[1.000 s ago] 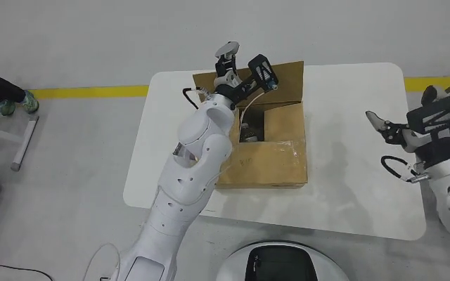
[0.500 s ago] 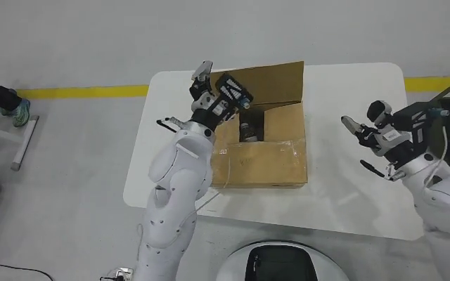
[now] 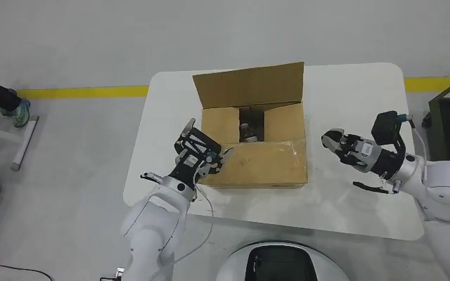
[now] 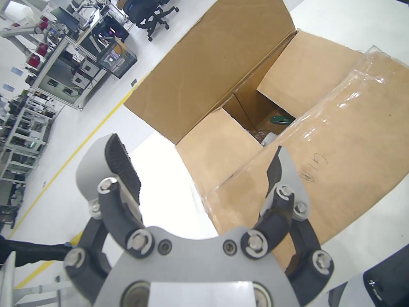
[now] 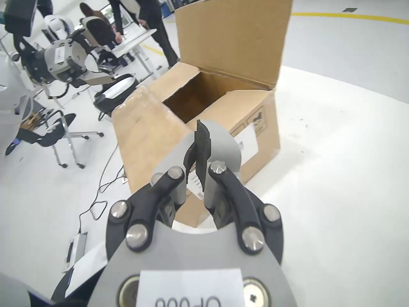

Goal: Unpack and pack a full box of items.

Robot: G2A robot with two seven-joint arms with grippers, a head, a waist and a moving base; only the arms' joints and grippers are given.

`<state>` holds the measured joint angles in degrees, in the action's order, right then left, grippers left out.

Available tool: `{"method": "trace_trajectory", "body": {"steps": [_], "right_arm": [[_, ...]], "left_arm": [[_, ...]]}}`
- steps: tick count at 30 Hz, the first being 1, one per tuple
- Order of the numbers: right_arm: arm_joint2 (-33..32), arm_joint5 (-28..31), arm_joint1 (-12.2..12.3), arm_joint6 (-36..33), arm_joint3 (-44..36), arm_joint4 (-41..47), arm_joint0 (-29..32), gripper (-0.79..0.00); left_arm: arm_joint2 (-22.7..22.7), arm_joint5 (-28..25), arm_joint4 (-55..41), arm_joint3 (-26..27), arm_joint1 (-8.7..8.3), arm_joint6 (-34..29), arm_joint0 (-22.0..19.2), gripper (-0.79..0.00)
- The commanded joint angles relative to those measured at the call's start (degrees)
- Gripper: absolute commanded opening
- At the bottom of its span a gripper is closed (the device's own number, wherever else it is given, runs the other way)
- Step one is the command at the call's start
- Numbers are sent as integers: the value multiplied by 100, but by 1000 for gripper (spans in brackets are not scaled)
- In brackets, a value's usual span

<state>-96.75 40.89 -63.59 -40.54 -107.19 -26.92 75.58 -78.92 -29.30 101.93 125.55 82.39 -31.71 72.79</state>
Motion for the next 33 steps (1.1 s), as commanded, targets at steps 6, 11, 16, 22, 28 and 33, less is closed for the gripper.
{"method": "trace_trajectory", "body": {"steps": [6, 11, 16, 22, 28, 33], "right_arm": [[11, 15, 14, -133, 3, -59, -26, -785], [56, -147, 14, 67, -35, -150, -14, -686], [240, -336, 29, 117, 42, 104, -207, -474], [697, -504, 44, -140, 417, 279, -695, -480], [1059, -576, 54, -254, 763, 185, -1052, -462], [1211, -649, 71, -267, 936, -10, -1196, -459]], "left_arm": [[51, 474, 181, -102, -17, 302, 104, 0], [51, 474, 181, -102, -17, 302, 104, 0], [51, 474, 181, -102, -17, 302, 104, 0], [51, 474, 181, -102, -17, 302, 104, 0], [51, 474, 181, -102, -17, 302, 104, 0], [51, 474, 181, -102, -17, 302, 104, 0]]}}
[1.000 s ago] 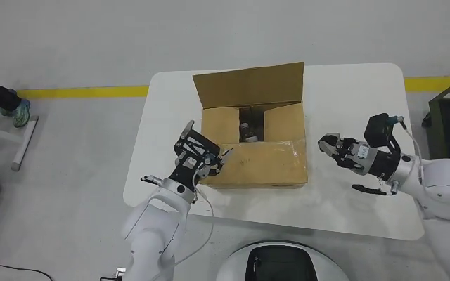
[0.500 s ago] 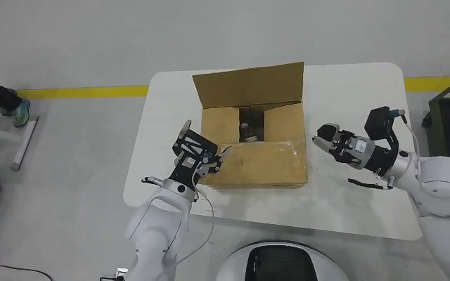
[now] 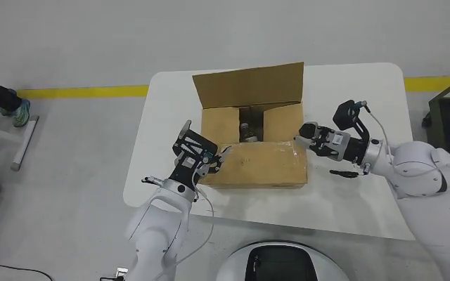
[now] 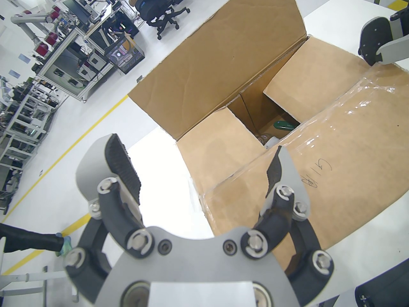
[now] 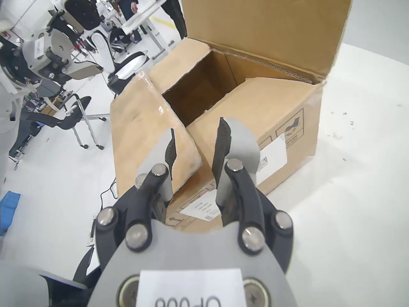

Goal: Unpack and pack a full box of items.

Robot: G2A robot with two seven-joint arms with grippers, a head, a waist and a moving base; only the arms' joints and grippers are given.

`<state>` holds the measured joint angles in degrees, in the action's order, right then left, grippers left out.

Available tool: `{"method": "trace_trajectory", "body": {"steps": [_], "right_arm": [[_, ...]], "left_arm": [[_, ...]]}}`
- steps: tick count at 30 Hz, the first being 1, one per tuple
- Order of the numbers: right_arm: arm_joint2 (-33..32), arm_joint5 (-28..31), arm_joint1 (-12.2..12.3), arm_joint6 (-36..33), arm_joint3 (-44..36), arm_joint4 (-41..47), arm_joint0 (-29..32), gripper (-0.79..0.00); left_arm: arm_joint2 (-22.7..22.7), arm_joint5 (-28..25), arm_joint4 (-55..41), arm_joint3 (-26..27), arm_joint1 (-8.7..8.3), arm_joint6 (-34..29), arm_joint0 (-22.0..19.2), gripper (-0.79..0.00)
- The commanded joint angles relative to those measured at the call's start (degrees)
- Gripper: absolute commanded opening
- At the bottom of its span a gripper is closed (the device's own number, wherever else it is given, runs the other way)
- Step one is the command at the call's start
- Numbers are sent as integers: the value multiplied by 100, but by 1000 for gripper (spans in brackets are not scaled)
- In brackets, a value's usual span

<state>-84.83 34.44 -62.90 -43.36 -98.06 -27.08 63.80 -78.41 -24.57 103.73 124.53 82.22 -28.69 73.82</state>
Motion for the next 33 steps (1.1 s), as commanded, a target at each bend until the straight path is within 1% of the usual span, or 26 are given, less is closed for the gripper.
{"method": "trace_trajectory", "body": {"steps": [1, 7, 14, 19, 23, 24, 26, 27, 28, 33], "right_arm": [[37, -5, 7, 12, 40, 13, -31, -459], [48, 118, 59, -193, -63, 199, -17, -474], [-45, 397, 162, -708, -305, 413, 116, -431], [-65, 489, 220, -877, -461, 609, 191, -434], [-27, 583, 263, -1023, -510, 768, 203, -459], [-26, 587, 272, -1026, -520, 801, 204, -477], [-32, 615, 291, -1032, -580, 824, 220, -582], [-38, 645, 300, -1008, -619, 848, 239, -720], [-50, 678, 308, -974, -656, 879, 266, -785], [-178, 918, 356, -754, -997, 541, 433, -785]], "left_arm": [[0, 0, 0, 0, 0, 0, 0, 0], [0, 0, 0, 0, 0, 0, 0, 0], [0, 0, 0, 0, 0, 0, 0, 0], [0, 0, 0, 0, 0, 0, 0, 0], [0, 0, 0, 0, 0, 0, 0, 0], [0, 0, 0, 0, 0, 0, 0, 0], [0, 0, 0, 0, 0, 0, 0, 0], [0, 0, 0, 0, 0, 0, 0, 0], [0, 0, 0, 0, 0, 0, 0, 0], [-10, 71, 1, 46, -4, 60, 12, 0]]}}
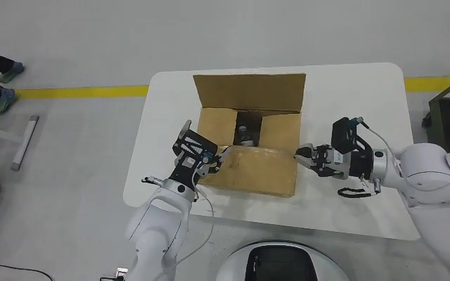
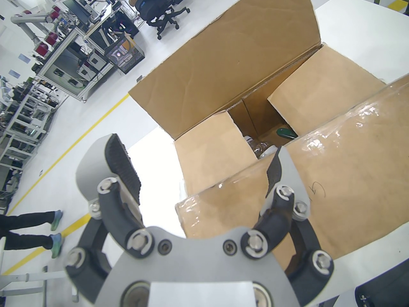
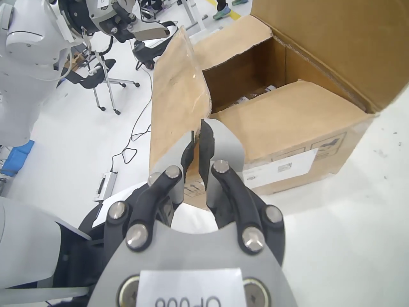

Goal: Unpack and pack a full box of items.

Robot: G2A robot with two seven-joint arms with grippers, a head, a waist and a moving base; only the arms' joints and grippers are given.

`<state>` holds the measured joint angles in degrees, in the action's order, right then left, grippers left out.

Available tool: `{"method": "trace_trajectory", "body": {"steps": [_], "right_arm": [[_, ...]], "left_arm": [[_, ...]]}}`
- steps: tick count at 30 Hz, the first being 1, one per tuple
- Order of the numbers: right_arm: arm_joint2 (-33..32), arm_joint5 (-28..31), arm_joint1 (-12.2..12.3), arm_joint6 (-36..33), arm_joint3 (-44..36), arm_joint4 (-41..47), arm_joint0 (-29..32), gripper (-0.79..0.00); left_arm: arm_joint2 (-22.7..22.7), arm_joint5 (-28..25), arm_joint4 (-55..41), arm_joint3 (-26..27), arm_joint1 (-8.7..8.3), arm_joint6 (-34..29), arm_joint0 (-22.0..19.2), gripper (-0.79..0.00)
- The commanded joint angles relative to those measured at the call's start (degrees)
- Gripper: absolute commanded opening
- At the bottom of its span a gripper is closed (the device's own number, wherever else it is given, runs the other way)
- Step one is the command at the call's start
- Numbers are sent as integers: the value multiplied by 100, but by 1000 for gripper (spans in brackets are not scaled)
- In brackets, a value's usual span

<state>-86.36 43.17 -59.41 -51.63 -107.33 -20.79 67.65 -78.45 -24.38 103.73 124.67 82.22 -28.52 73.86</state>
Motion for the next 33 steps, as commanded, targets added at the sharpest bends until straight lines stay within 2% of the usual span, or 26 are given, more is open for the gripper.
{"method": "trace_trajectory", "body": {"steps": [1, 8, 13, 20, 25, 33], "right_arm": [[-46, 125, 16, 122, -174, -212, 94, -785], [-189, 496, 63, 617, -594, -842, 455, -785], [-346, 662, 84, 1084, -883, -1226, 664, -785], [-619, 820, 106, 1722, -1252, -1969, 910, -785], [-714, 892, 124, 2043, -1331, -2323, 1056, -785], [-775, 809, 147, 2433, -1298, -2544, 1173, -785]], "left_arm": [[-7, 63, 13, 96, -7, 43, -5, 0], [91, -16, 5, 433, -22, -244, -389, 0], [284, -217, 439, 220, -43, -562, -750, 0], [487, -568, 572, -18, -58, -902, -1099, 0], [582, -843, 555, -151, -70, -1140, -1252, 0], [729, -1456, 297, -167, -101, -1442, -1274, 0]]}}
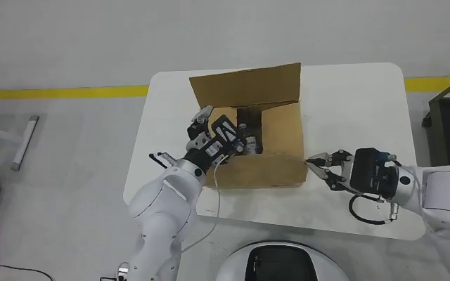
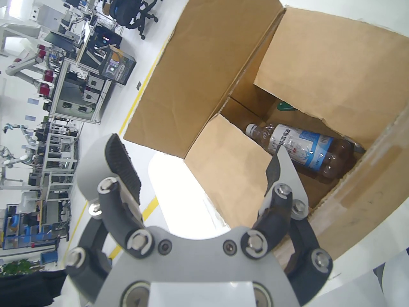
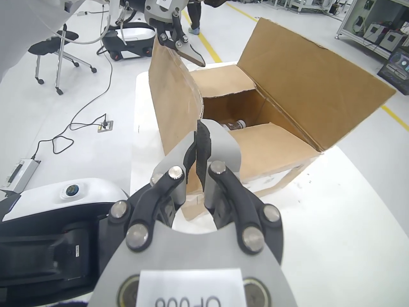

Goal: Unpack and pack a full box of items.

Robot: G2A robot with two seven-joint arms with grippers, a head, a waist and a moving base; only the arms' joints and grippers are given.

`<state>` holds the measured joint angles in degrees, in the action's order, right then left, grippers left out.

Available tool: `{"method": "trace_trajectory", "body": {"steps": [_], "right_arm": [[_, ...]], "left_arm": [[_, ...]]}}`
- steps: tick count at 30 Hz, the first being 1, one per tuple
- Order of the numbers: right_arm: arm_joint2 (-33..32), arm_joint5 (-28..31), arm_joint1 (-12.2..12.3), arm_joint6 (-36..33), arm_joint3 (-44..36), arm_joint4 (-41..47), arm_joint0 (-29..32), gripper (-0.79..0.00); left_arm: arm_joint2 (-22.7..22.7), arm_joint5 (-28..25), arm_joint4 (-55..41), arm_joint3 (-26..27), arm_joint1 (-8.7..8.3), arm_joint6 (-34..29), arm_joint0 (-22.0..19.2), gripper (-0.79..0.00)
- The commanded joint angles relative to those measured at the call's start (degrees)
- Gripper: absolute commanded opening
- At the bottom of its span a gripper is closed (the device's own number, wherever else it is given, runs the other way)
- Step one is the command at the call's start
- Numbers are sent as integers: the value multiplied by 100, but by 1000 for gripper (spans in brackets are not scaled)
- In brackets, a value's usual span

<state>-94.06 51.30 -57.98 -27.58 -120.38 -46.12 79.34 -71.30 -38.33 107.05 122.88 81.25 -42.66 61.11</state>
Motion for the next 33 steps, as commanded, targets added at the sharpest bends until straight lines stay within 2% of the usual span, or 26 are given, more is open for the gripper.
{"method": "trace_trajectory", "body": {"steps": [1, 7, 9, 10, 12, 13, 14, 15, 17, 19, 20, 22, 23, 27, 28, 30, 31, 32, 33], "right_arm": [[-4, -6, 7, 67, 21, -2, 11, -785], [-32, -103, 30, 243, 132, 210, 3, -757], [-45, -153, 38, 294, 174, 349, -13, -585], [-43, -201, 38, 352, 206, 493, -16, -428], [-57, -264, 46, 394, 266, 753, -41, -409], [-59, -360, 45, 454, 334, 978, -41, -219], [-71, -461, 49, 446, 391, 1171, -57, -129], [-105, -660, 52, 413, 481, 1352, -79, -123], [-104, -854, 56, 412, 547, 1799, -152, -160], [-97, -1053, 62, 344, 694, 2221, -206, -157], [-110, -1212, 71, 225, 744, 2290, -254, -372], [-54, -1393, 81, 36, 786, 2429, -333, -449], [18, -1453, 83, -74, 824, 2569, -355, -536], [278, -1686, 116, -784, 955, 2806, -558, -603], [352, -1706, 118, -888, 985, 2896, -588, -646], [468, -1669, 135, -1197, 1040, 2973, -672, -662], [520, -1654, 143, -1326, 1066, 2966, -704, -696], [580, -1626, 150, -1449, 1085, 2997, -731, -770], [620, -1565, 158, -1551, 1086, 2982, -766, -785]], "left_arm": [[23, -110, -69, 15, -8, -56, 1, 0], [20, -236, -302, 43, -26, -214, -17, 0], [16, -239, -349, 49, -32, -241, -40, 0], [16, -244, -369, 51, -35, -254, -50, 0], [17, -265, -412, 57, -42, -289, -66, 0], [21, -294, -438, 57, -46, -308, -74, 0], [21, -324, -462, 59, -51, -331, -83, 0], [22, -346, -486, 71, -55, -356, -91, 0], [34, -390, -549, 95, -62, -393, -101, 0], [50, -451, -635, 131, -70, -446, -104, 0], [64, -492, -690, 160, -73, -471, -100, 0], [67, -534, -789, 220, -82, -539, -87, 0], [74, -568, -843, 257, -86, -563, -80, 0], [70, -569, -1283, 454, -94, -658, -22, 0], [80, -613, -1421, 514, -97, -703, -9, 0], [72, -696, -1646, 631, -109, -816, 8, 0], [65, -714, -1769, 677, -115, -855, 18, 0], [53, -751, -1877, 728, -122, -889, 12, 0], [36, -809, -1963, 781, -131, -920, -10, 0]]}}
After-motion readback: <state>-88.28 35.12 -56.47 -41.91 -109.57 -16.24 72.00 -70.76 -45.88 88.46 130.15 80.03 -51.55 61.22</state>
